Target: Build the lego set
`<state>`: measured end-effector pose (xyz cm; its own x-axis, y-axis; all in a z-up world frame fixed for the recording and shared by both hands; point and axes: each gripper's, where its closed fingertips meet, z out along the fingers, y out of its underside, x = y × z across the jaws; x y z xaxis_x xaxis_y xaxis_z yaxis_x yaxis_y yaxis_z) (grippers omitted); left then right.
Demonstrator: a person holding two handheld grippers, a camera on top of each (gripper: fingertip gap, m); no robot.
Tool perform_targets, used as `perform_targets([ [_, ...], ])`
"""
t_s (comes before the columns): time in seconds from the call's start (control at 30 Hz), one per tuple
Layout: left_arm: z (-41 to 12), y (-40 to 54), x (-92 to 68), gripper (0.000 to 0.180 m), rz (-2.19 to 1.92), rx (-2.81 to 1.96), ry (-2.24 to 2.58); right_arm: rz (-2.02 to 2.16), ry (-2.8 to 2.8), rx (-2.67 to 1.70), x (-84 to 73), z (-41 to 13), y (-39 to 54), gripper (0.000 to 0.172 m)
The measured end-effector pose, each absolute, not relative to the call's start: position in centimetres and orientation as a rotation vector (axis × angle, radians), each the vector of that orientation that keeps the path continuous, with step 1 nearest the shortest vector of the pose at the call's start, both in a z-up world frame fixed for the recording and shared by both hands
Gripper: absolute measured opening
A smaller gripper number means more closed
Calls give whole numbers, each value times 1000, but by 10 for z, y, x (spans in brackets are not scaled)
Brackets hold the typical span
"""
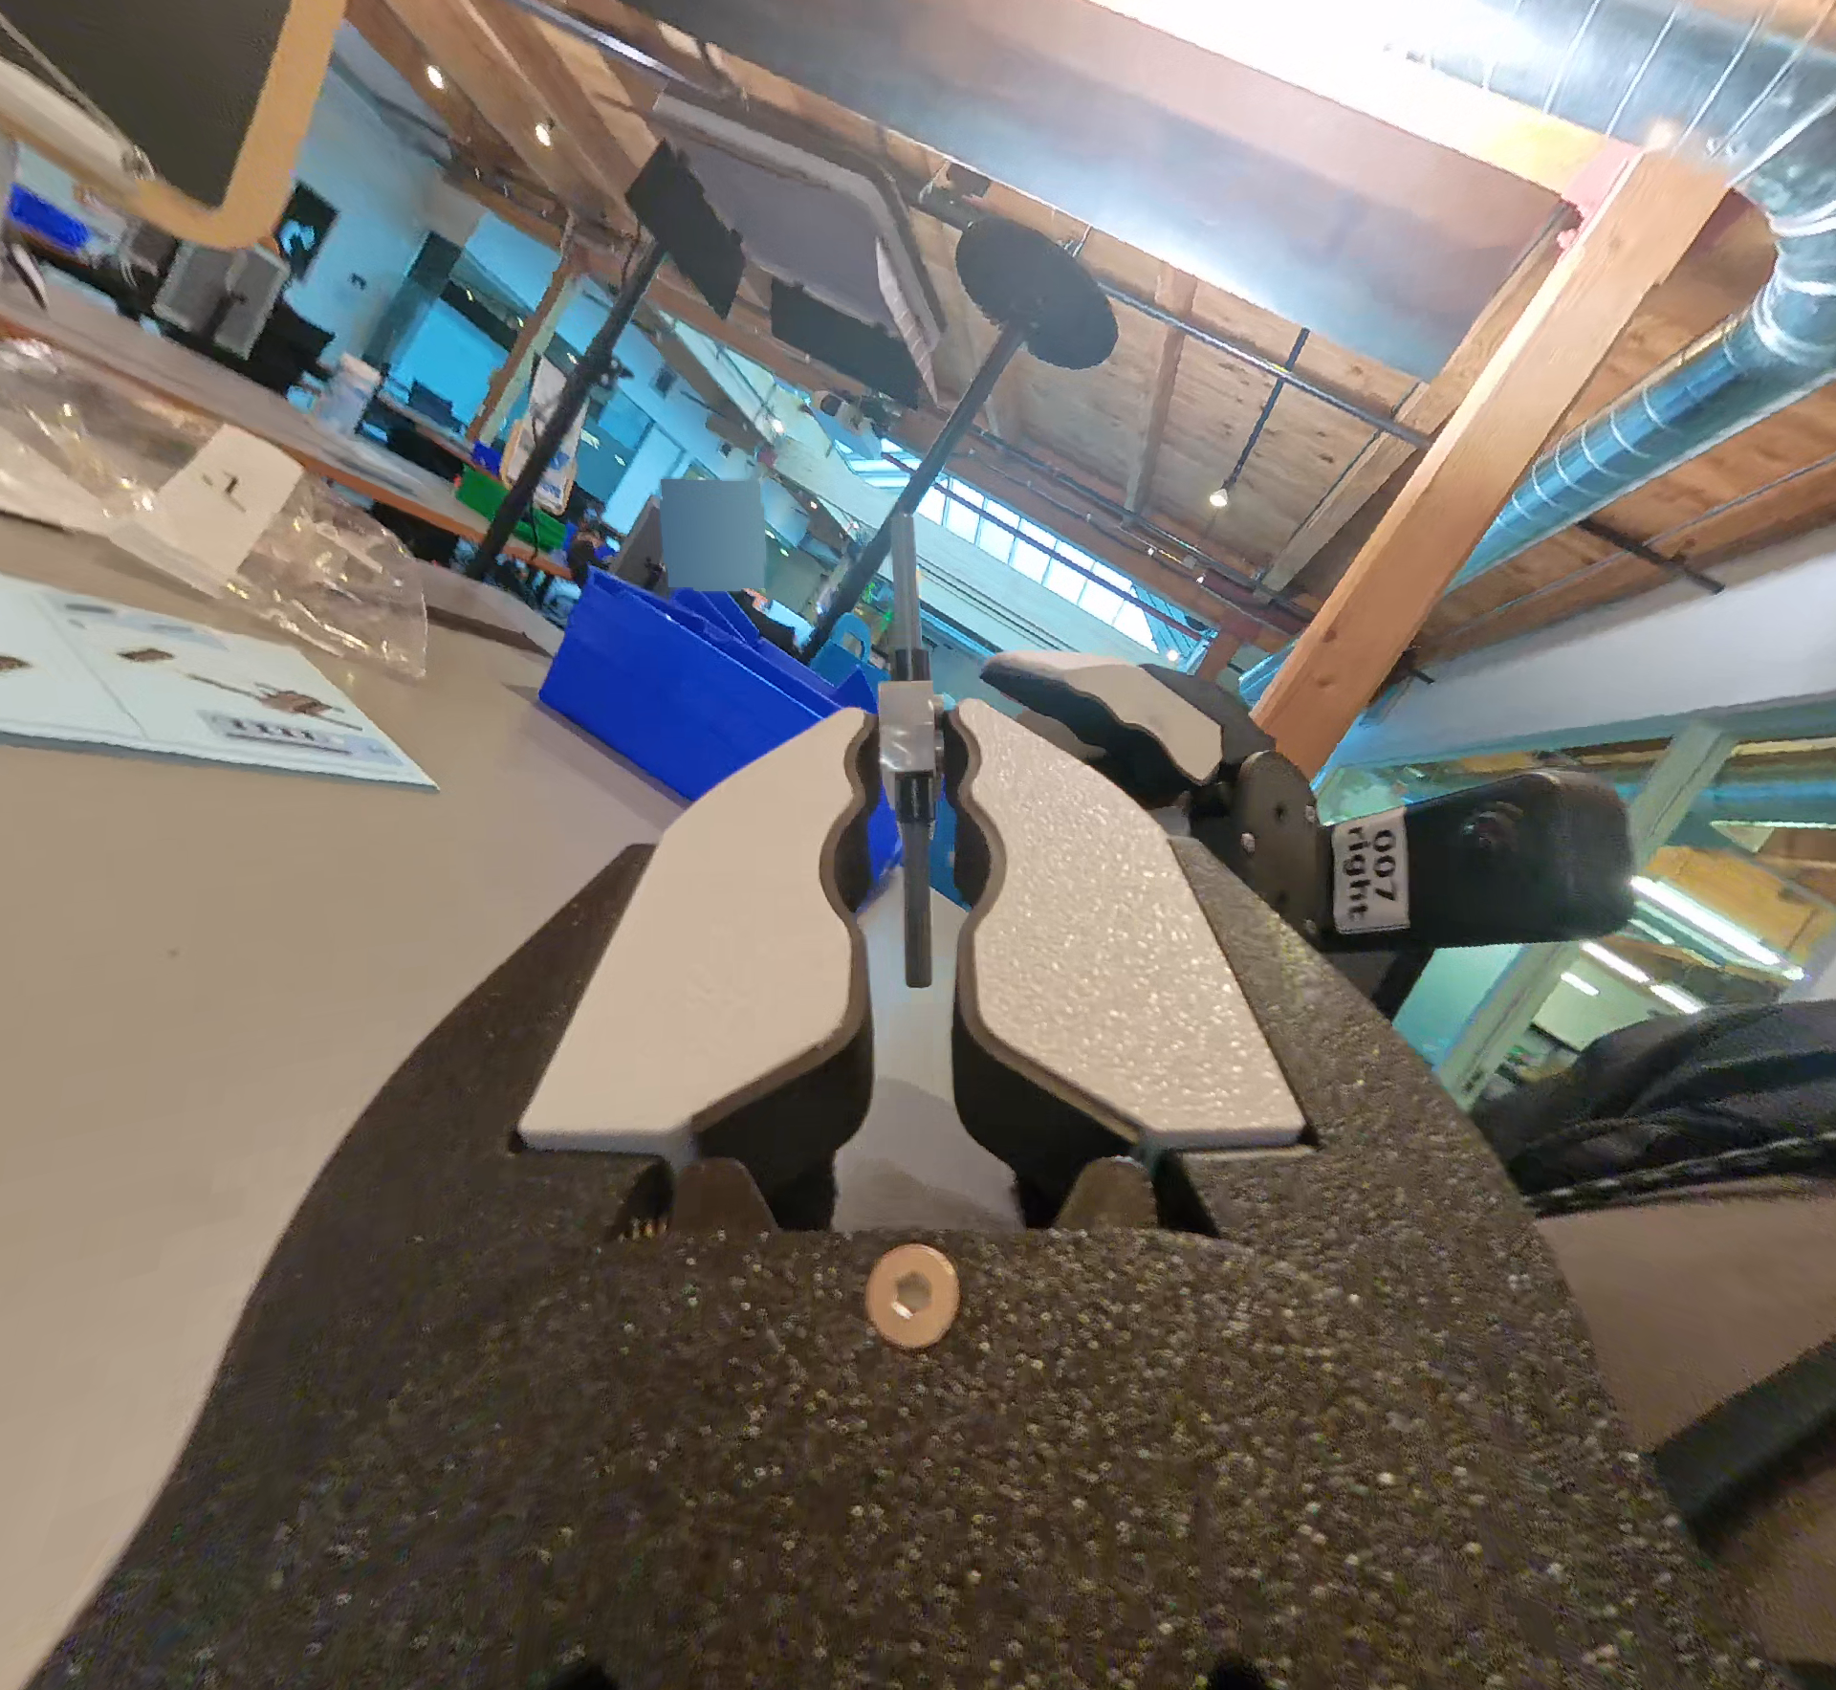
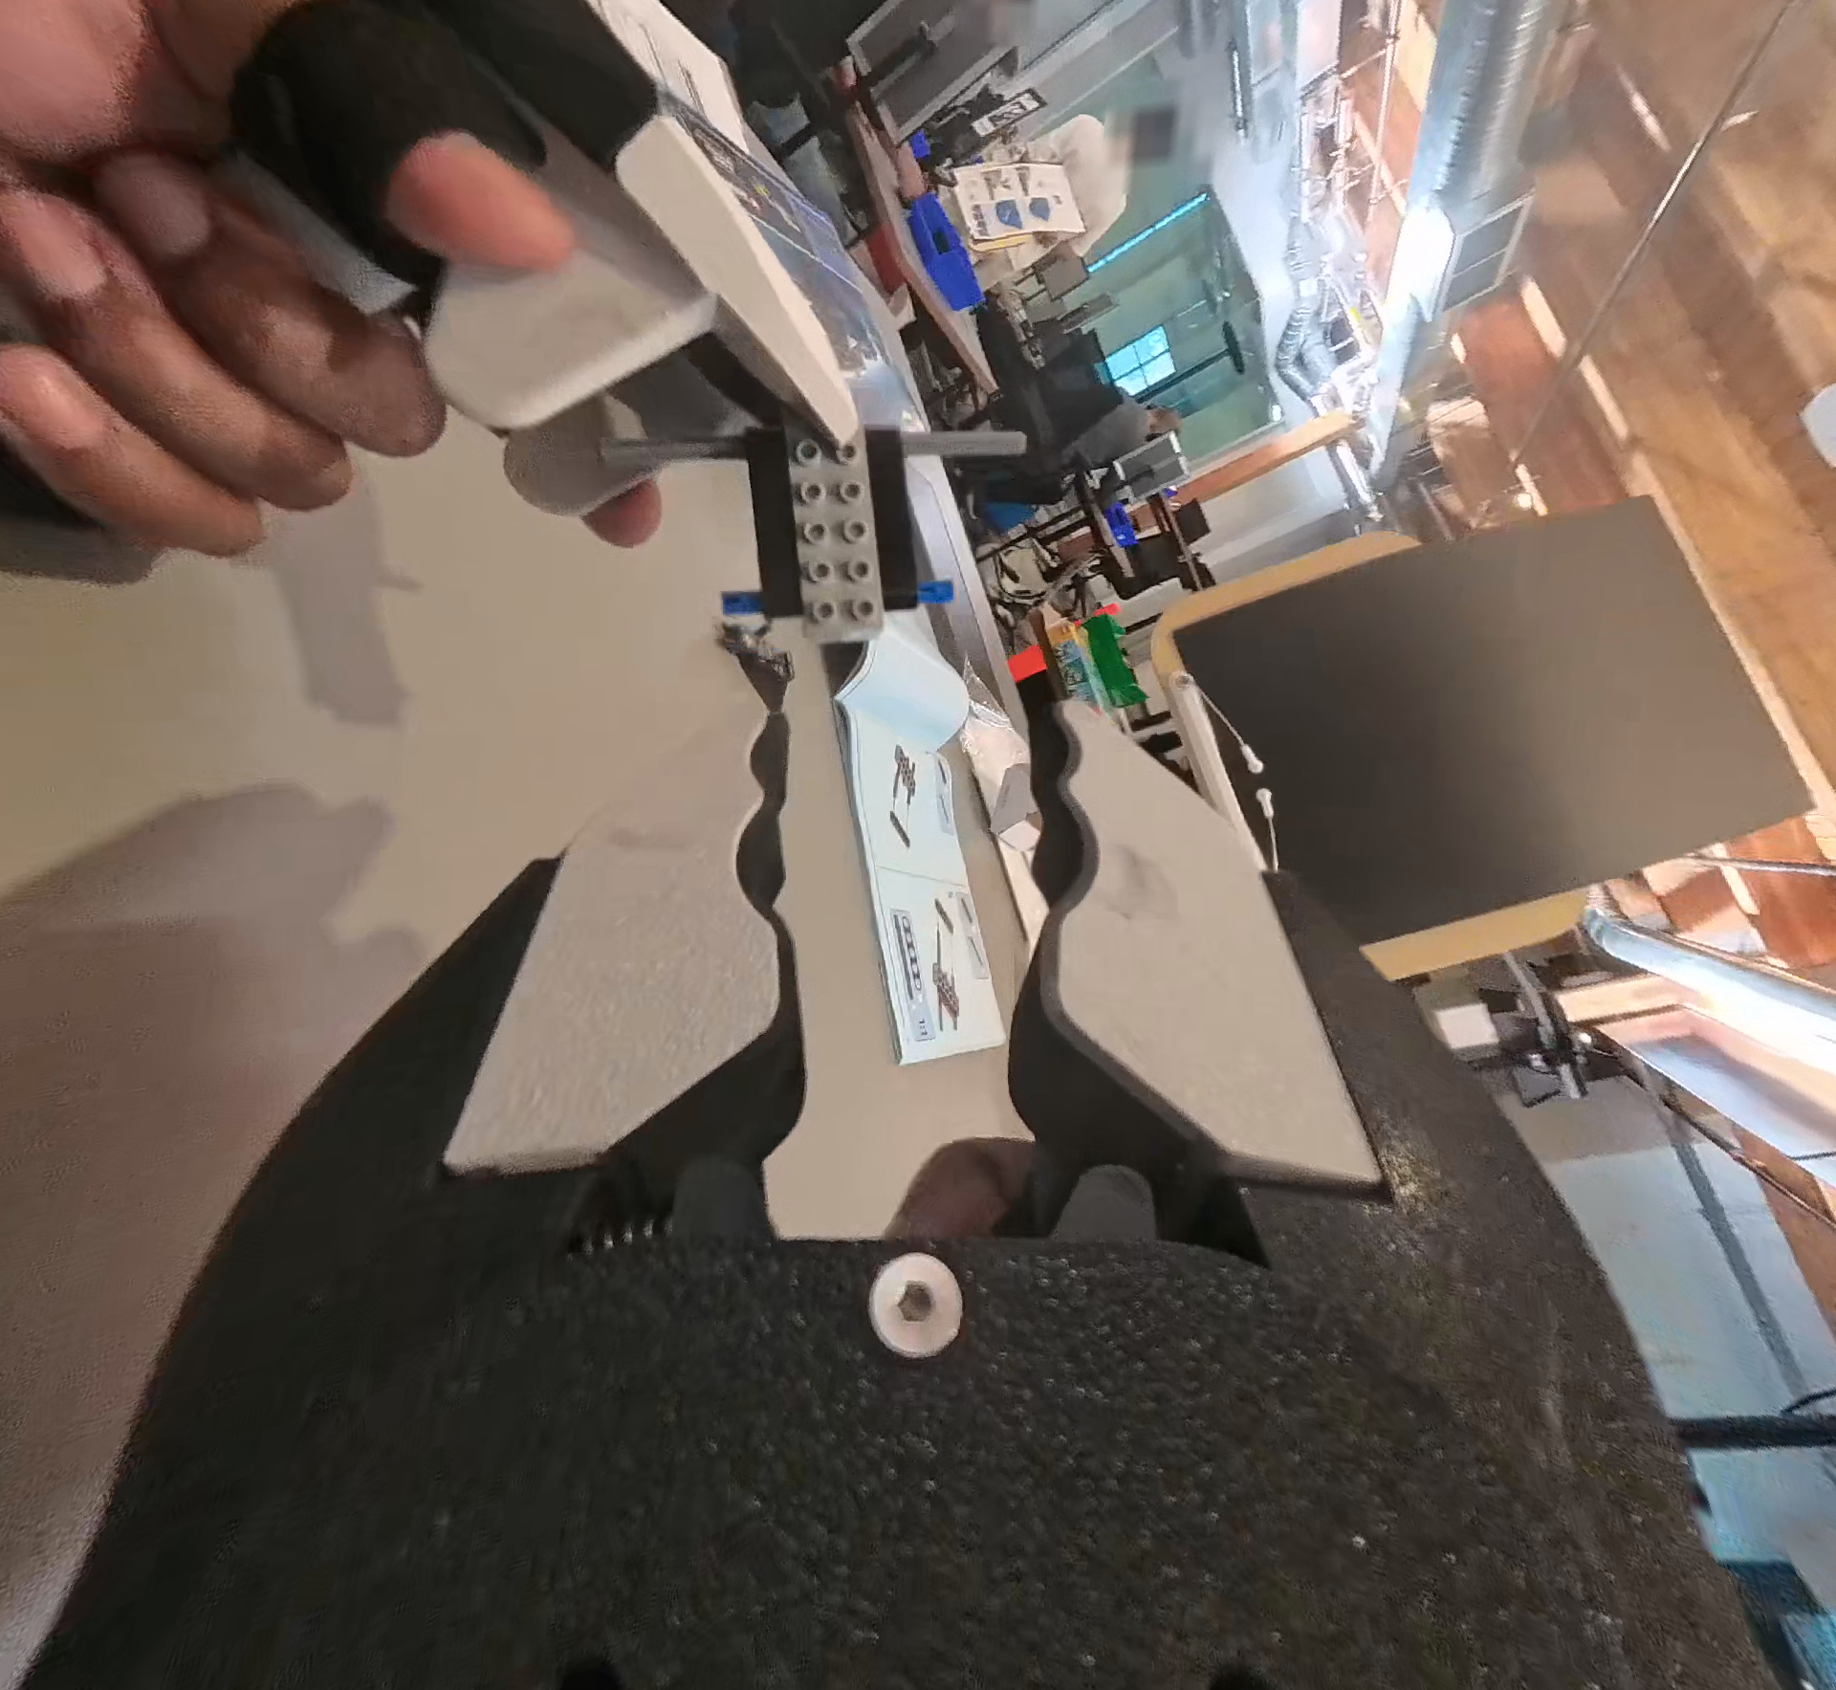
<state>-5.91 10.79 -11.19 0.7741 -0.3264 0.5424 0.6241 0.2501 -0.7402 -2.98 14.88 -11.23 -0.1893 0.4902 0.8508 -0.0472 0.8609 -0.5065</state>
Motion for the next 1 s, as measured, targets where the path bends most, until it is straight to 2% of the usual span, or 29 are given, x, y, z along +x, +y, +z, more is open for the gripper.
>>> perform_targets([
  [0.3,-83,167,-109,12,-829,-1321,-379,638,-1660,-549,-100,-103,213,38],
  [0.5,-60,222,-187,12,-608,-1371,-322,1027,-1405,-898,-166,-83,261,37],
  [0.63,-81,226,-221,12,-572,-1254,-387,1308,-1166,-1077,-160,-105,280,27],
  [0.8,-112,221,-227,12,-550,-1281,-408,1204,-1256,-918,-127,-129,260,27],
  [1.0,-124,226,-222,12,-634,-1324,-443,1017,-1430,-927,-133,-152,268,31],
])
